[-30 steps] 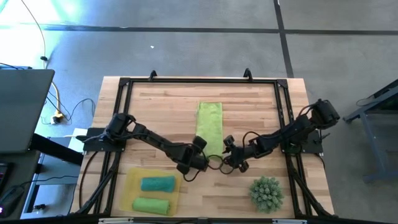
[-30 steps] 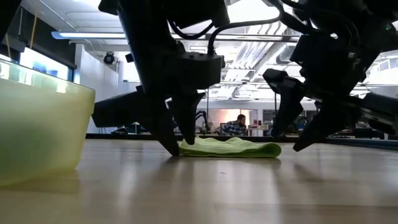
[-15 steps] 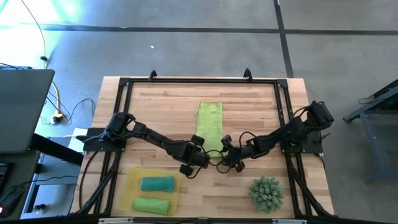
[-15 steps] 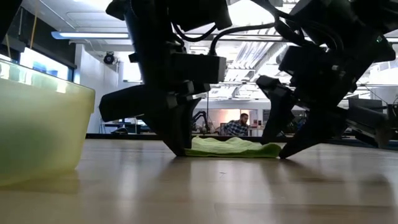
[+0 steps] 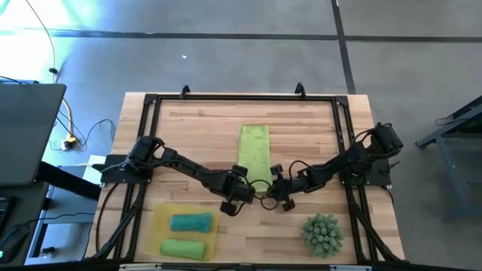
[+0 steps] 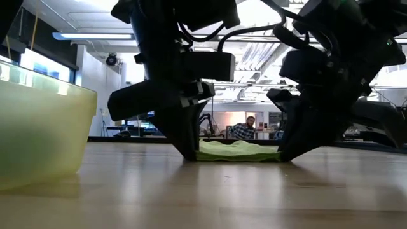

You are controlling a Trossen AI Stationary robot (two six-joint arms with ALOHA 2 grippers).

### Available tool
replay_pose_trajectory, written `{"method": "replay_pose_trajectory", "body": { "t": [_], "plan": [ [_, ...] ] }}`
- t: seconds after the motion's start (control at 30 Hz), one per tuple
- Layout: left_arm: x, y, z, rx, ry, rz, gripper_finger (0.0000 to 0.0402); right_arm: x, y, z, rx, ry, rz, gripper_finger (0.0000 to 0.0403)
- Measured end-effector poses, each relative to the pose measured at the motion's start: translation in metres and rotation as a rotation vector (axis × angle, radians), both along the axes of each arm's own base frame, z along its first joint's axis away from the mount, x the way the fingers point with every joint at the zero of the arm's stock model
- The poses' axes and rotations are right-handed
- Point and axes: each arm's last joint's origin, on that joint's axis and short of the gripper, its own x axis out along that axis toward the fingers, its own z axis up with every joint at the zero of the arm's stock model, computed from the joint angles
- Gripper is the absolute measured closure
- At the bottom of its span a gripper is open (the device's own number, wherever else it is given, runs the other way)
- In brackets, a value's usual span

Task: Roll microfiber towels into tight, uniform cylinder then place into a basket
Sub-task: Roll the light green microfiber towel

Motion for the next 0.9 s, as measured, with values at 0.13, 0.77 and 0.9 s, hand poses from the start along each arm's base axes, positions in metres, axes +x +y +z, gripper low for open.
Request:
{"method": "replay_pose_trajectory", "body": {
  "t": [0.13, 0.77, 0.9],
  "plan": [
    [-0.001, -0.002, 0.005, 0.007, -0.021, 0.040, 0.0377, 0.000, 0.000, 0.001, 0.064, -0.002, -0.045, 0.0393],
    [-0.015, -0.033, 0.051, -0.008, -0.185, 0.186, 0.0310, 0.005, -0.025, 0.032, 0.604, 0.003, -0.264, 0.0402],
    [-0.015, -0.040, 0.053, -0.025, -0.213, 0.198, 0.0299, 0.008, -0.036, 0.033, 0.704, -0.003, -0.412, 0.0402]
  ]
}}
